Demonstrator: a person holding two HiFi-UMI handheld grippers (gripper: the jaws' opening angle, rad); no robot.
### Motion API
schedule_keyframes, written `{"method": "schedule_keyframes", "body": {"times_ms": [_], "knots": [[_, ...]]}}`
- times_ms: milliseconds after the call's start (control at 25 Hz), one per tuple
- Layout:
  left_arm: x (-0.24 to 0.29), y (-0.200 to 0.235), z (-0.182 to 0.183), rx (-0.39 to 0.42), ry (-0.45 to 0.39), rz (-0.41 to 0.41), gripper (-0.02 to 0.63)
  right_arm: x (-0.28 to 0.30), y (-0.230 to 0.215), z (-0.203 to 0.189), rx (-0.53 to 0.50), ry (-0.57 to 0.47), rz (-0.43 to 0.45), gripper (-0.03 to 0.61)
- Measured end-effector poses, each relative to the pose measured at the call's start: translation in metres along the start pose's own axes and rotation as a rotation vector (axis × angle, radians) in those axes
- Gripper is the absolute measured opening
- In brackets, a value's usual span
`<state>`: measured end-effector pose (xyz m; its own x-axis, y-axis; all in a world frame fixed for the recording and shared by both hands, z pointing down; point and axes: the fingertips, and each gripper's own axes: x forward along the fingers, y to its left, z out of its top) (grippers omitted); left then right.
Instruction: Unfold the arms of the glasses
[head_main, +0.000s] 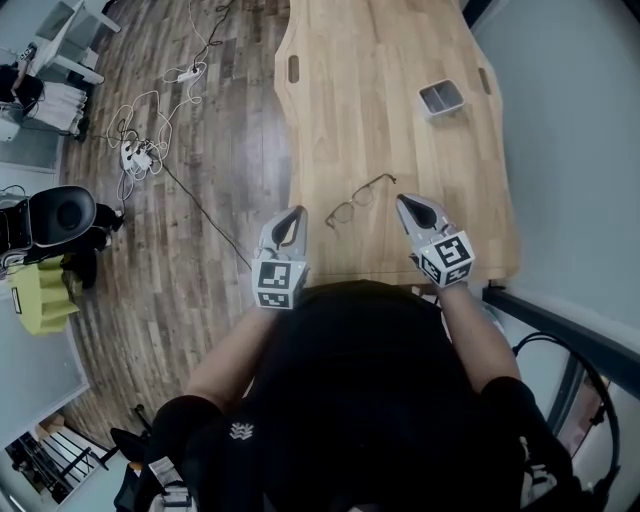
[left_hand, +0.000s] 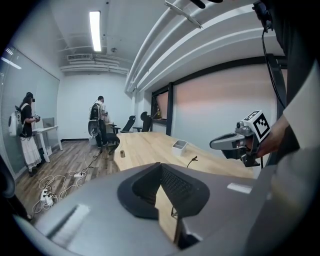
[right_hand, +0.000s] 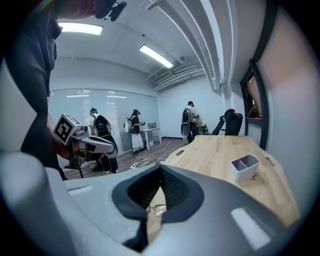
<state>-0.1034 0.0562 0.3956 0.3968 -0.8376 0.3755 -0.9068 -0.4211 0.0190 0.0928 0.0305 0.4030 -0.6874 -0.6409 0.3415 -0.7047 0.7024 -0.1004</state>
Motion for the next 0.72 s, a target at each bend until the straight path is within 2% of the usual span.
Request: {"method": "schedule_keyframes", "body": {"times_ms": [720], "knots": [[0.026,0.004,-0.003,0.013,0.037,-0.012,0.006,0.009,-0.015,-0.008,0.028,0.020,-0.004,0.000]]}}
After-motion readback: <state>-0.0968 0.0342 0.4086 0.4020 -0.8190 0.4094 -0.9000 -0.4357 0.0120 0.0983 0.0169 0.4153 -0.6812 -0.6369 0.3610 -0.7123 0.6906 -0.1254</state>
